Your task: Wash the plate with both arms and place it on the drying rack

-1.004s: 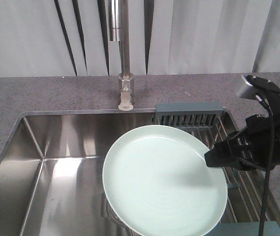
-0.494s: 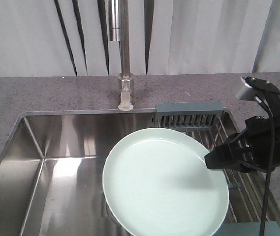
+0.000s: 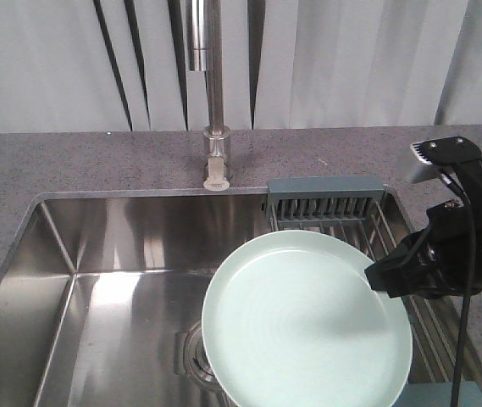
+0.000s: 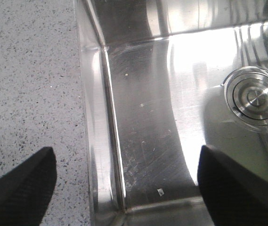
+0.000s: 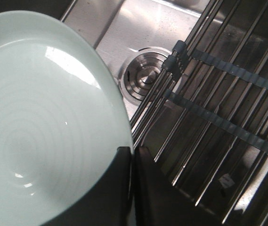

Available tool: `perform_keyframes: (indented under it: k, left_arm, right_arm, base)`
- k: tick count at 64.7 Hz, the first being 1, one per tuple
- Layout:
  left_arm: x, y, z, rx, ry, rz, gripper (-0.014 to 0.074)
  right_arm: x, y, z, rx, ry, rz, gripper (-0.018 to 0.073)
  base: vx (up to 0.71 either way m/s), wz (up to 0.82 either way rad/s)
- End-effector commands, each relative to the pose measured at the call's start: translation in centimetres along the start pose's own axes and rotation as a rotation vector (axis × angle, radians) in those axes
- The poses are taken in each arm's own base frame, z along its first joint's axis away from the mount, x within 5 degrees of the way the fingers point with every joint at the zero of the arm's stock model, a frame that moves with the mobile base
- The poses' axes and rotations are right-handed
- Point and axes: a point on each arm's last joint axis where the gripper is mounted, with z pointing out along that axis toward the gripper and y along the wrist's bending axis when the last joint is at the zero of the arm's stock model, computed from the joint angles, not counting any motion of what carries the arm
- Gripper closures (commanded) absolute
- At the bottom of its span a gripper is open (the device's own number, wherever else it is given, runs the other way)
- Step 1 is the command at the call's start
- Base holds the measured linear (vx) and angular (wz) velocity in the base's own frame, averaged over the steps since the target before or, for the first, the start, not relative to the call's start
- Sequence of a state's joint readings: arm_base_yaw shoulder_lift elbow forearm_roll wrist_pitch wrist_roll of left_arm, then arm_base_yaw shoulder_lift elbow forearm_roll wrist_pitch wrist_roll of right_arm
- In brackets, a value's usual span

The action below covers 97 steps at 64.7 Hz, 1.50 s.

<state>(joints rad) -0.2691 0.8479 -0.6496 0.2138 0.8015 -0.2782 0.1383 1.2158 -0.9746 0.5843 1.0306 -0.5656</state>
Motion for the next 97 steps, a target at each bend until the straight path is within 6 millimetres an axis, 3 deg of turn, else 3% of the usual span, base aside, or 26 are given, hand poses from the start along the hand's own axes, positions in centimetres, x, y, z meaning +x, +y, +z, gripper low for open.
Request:
perform_keyframes:
  k: [1,11,25,50,61,74,87,97]
  left_arm:
    - [-1.1,-0.1,-0.7,0.013,-0.087,-0.003,0.0011]
    - [-1.1,-0.1,-0.7,0.013,-0.087,-0.003,0.0011]
    - [-1.1,-0.1,-0.7,0.013,-0.087,-0.003,0.0011]
    - [-1.1,-0.1,-0.7,0.013,-0.087,-0.003,0.0011]
    - [-1.1,-0.1,-0.7,0.013,-0.087,-0.003,0.0011]
    - [-1.1,-0.1,-0.7,0.013,-0.087,-0.003,0.0011]
    - [-1.1,-0.1,-0.7,0.013,-0.087,-0.003,0.0011]
    - [-1.1,-0.1,-0.7,0.013,-0.087,-0.003,0.0011]
  right_arm:
    - [-0.7,0.5,-1.2,0.022,-0.063,-0.037,0.0562]
    - [-0.6,0.3,-1.1,0.06,-0.051,-0.072,0.0562]
    - [-2.0,3.1,1.3,0.006,-0.06,-0.154,0.0562]
    - [-9.5,5.3,5.8,-0.043,-0.065,-0.225,0.0562]
    - [-13.0,4.6,8.0,-0.034,-0.085,-0.235,0.0561]
    - [-16.5,2.0,7.8,0.025,-0.149,-0.201,0.0561]
    - [-16.6,-1.1,6.2,0.075,-0.154,-0.124,0.0561]
    - [-15.6,-1.9,5.0,0.109,-0.158,-0.109,0.0561]
  base:
    - [0.0,0.0]
    - [0.0,0.0]
    - [0.0,0.0]
    - [0.0,0.0]
    - [0.0,0.0]
    - [0.0,0.0]
    - [0.0,0.0]
    - [0.0,0.0]
